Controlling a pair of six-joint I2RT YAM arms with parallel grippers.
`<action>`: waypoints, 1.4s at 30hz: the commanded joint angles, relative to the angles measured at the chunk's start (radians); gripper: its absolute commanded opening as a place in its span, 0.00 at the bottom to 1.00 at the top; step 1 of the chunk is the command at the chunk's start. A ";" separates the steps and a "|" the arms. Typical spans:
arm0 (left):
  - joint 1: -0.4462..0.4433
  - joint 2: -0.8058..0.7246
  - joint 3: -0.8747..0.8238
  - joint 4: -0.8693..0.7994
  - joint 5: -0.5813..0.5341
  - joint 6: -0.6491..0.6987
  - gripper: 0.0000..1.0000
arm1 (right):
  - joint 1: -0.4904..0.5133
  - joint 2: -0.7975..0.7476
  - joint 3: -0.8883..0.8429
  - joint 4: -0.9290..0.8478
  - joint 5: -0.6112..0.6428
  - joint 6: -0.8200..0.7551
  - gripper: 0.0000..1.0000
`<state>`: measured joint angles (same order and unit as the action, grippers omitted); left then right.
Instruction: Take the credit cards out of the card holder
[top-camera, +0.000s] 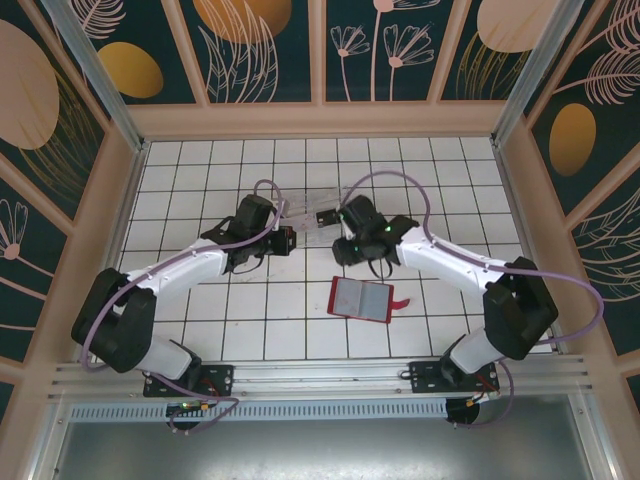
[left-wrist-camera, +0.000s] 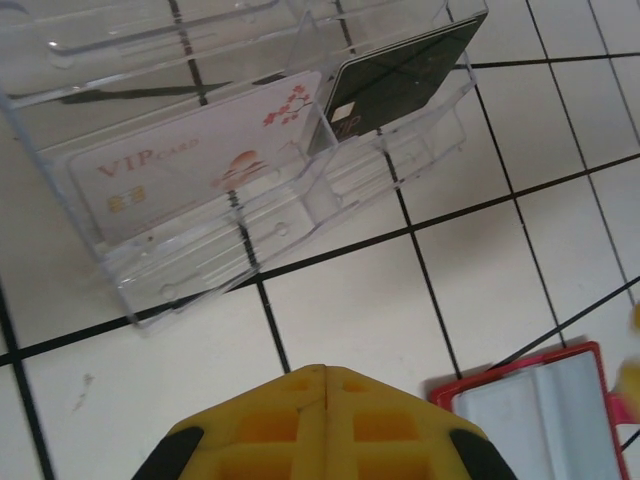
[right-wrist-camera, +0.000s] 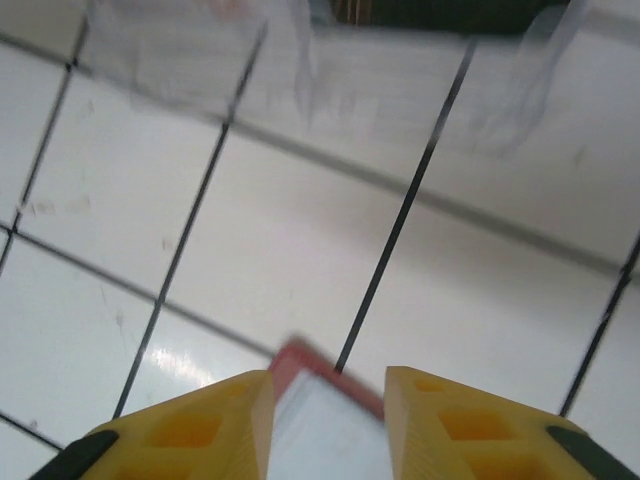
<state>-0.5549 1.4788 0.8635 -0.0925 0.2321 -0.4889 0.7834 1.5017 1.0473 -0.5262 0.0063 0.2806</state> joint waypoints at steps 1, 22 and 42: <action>0.003 0.012 -0.012 0.080 0.054 -0.074 0.00 | 0.065 -0.040 -0.059 0.011 0.004 0.189 0.40; -0.003 0.044 0.004 0.097 0.035 -0.107 0.00 | 0.182 0.149 -0.105 -0.061 0.221 0.276 0.62; -0.030 0.102 0.072 0.066 0.061 -0.097 0.00 | 0.147 -0.018 -0.285 -0.083 0.243 0.364 0.63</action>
<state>-0.5728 1.5562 0.9066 -0.0219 0.2684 -0.5854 0.9508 1.5295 0.8150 -0.5678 0.2314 0.5957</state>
